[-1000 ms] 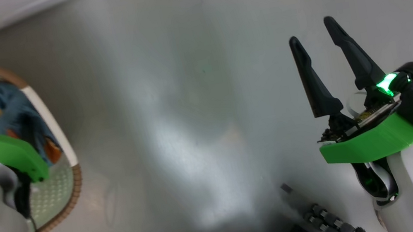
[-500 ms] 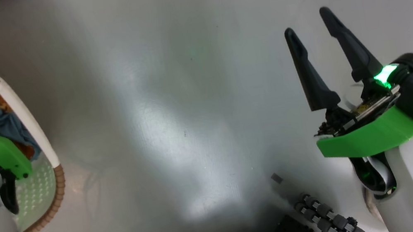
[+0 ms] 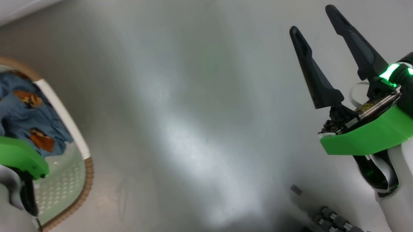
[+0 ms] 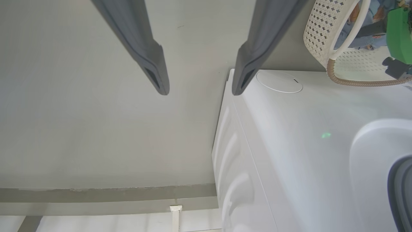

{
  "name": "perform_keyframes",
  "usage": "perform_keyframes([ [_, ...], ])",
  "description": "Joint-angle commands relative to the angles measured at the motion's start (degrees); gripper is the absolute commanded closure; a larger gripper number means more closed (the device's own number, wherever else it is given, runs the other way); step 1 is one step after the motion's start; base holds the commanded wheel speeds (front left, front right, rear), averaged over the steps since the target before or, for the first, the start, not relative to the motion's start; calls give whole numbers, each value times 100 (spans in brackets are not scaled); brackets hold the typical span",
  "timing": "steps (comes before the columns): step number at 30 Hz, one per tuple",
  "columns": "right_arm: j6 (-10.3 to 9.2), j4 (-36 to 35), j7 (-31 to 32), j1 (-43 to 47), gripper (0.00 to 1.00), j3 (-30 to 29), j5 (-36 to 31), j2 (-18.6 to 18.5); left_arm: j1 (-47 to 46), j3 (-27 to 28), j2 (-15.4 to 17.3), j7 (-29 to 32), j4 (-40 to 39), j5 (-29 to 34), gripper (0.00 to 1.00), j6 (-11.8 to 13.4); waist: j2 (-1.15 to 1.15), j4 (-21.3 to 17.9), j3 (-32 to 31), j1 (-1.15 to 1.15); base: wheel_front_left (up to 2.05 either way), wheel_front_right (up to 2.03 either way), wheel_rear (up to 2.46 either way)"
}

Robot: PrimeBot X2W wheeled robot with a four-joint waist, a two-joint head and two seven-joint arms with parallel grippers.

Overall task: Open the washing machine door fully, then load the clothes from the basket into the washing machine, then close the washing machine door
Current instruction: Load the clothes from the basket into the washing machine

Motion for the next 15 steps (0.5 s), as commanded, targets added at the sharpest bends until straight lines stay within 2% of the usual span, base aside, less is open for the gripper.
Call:
perform_keyframes([
  [1, 35, -73, -26, 266, 0, 32, -116, 2, 333, 94, 127, -159, -11, -76, 100, 20, 0, 280, -306, 0, 0, 0, 0],
  [10, 35, 111, -26, 505, 0, -131, -411, 2, 649, 162, -104, -408, -208, -142, 100, 29, 0, 763, -944, 0, 0, 0, 0],
  [15, 35, 235, -26, 683, 0, -213, -556, 2, 1029, 354, -186, -423, -854, -133, 100, 105, 0, 1039, -1412, 0, 0, 0, 0],
])
